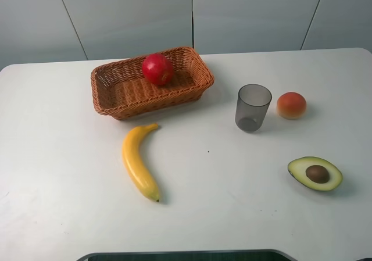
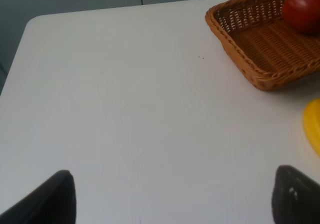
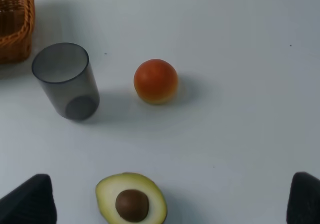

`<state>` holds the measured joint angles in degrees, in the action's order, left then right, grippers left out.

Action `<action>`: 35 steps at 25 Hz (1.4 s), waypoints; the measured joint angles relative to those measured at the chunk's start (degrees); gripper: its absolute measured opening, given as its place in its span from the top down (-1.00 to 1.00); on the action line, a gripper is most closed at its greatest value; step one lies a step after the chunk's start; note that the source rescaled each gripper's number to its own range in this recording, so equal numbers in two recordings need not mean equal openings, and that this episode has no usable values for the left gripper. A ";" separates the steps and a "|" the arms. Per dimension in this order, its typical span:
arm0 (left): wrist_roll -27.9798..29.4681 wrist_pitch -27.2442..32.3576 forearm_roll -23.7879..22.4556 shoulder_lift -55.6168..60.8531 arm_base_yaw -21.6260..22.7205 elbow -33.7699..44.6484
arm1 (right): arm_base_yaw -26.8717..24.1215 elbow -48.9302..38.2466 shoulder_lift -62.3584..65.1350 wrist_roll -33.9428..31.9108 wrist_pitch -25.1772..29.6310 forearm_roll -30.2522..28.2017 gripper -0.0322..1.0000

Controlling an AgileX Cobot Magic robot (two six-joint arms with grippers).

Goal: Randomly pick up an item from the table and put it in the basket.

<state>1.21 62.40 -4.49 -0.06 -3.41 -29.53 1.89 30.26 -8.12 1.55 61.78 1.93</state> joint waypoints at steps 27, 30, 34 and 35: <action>-0.23 0.00 0.00 0.00 0.00 0.00 | 0.00 -0.99 8.13 0.55 0.63 3.05 -1.00; -0.23 0.00 0.00 0.00 0.00 0.00 | 0.00 -0.99 8.13 0.55 0.63 3.05 -1.00; -0.11 0.00 0.00 0.00 0.00 0.00 | 0.00 -0.99 8.13 0.55 0.63 3.05 -1.00; -0.11 0.00 0.00 0.00 0.00 0.00 | 0.00 -0.99 8.13 0.55 0.63 3.05 -1.00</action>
<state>1.10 62.40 -4.49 -0.06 -3.41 -29.53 1.89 29.28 0.01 2.10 62.41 4.97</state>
